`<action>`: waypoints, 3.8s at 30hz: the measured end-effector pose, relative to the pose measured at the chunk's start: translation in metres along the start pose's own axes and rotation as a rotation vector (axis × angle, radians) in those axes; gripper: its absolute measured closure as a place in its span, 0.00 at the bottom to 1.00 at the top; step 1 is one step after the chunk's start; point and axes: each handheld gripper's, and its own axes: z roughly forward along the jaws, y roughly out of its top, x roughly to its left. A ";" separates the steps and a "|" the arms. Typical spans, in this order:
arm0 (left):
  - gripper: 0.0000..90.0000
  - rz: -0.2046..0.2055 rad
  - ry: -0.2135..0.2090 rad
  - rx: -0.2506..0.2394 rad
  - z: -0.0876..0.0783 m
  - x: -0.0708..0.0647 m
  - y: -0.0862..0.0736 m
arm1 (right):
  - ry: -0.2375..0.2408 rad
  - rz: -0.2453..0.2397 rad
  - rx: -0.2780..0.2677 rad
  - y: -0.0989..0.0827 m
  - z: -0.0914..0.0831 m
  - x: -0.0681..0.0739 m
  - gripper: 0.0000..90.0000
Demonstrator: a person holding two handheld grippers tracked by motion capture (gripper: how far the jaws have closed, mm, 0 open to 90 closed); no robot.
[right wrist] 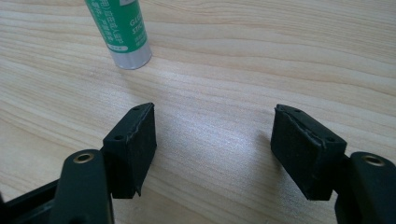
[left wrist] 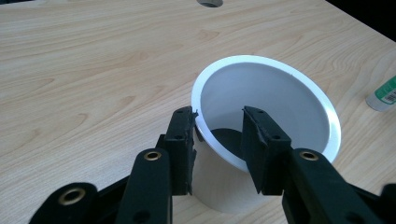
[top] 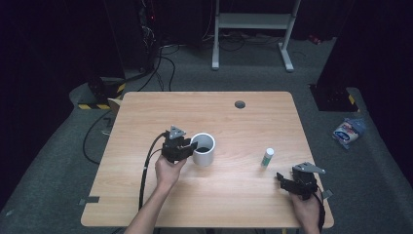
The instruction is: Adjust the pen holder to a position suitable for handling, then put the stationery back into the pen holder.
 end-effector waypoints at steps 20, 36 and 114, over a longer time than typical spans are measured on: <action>0.72 0.033 -0.051 -0.010 -0.006 -0.016 -0.009 | 0.000 -0.004 -0.001 0.000 0.000 0.000 0.35; 0.72 0.034 -0.081 -0.017 -0.012 -0.030 -0.017 | 0.002 -0.003 -0.001 0.000 0.000 0.000 0.35; 0.41 -0.114 0.169 -0.026 -0.051 0.020 -0.086 | 0.018 -0.016 0.001 0.001 0.001 0.000 0.33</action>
